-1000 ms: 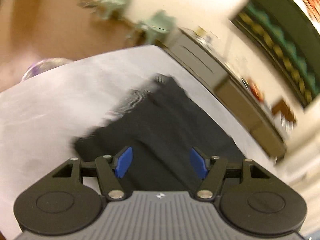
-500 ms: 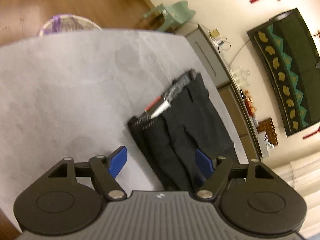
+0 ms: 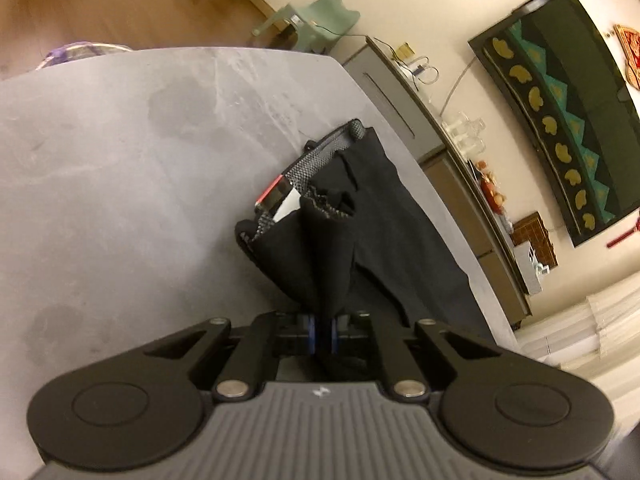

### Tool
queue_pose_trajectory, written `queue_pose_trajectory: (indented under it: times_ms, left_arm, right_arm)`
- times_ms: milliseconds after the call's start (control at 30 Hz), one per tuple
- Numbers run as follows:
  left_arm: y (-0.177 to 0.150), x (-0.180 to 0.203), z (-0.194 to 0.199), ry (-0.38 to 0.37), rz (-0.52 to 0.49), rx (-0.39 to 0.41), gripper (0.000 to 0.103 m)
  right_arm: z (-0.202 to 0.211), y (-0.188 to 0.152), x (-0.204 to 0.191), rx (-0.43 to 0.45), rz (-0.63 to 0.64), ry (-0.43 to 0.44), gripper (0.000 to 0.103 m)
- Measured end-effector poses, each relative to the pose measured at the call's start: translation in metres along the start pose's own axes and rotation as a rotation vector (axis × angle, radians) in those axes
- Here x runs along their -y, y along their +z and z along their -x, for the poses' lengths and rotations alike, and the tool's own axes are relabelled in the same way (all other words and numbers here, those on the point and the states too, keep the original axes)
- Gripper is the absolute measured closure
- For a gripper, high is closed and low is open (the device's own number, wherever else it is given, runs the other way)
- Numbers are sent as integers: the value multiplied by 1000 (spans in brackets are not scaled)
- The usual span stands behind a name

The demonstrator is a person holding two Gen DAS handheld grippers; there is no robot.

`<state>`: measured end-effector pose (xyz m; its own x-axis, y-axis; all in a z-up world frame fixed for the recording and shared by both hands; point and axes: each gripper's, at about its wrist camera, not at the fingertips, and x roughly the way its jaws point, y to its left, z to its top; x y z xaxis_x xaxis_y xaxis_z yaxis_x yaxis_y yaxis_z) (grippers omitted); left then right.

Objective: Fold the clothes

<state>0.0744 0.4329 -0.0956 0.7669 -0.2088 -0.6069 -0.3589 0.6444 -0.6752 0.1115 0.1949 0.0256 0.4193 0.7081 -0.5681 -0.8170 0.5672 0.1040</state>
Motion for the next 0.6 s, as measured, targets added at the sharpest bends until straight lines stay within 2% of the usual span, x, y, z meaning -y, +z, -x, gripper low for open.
queue_pose_trajectory:
  times_ms: [33, 100, 167, 233, 267, 300, 367, 400, 433, 533, 567, 600]
  left_arm:
    - [0, 1, 0, 13, -3, -1, 97]
    - [-1, 8, 0, 41, -30, 10, 97]
    - [-3, 17, 3, 60, -79, 31, 97]
    - [-5, 24, 6, 78, -124, 49, 97]
    - [-5, 26, 6, 84, -136, 51, 97]
    - [-6, 27, 7, 90, -143, 51, 97]
    - [-8, 28, 8, 103, -159, 51, 97]
    - [-9, 30, 9, 111, -174, 54, 97]
    - [-11, 35, 10, 123, -203, 64, 97]
    - [-20, 54, 13, 165, -314, 106, 97]
    - [-25, 63, 14, 185, -359, 123, 97]
    - [-31, 72, 15, 208, -408, 141, 97]
  right_arm:
    - [2, 11, 16, 20, -41, -30, 39]
    - [-21, 30, 52, -28, -81, -164, 47]
    - [-61, 38, 92, -139, -109, -295, 65]
    - [-100, 32, 126, -273, -124, -399, 71]
    - [-112, 26, 136, -308, -118, -430, 69]
    - [-115, 22, 141, -298, -104, -436, 67]
    - [-116, 23, 153, -311, -145, -401, 67]
    - [-110, 24, 156, -278, -172, -382, 67]
    - [-107, 22, 158, -251, -175, -389, 66]
    - [-121, 2, 166, -266, -131, -436, 59]
    - [-126, 1, 169, -283, -138, -449, 53]
    - [-132, 8, 174, -319, -174, -457, 50]
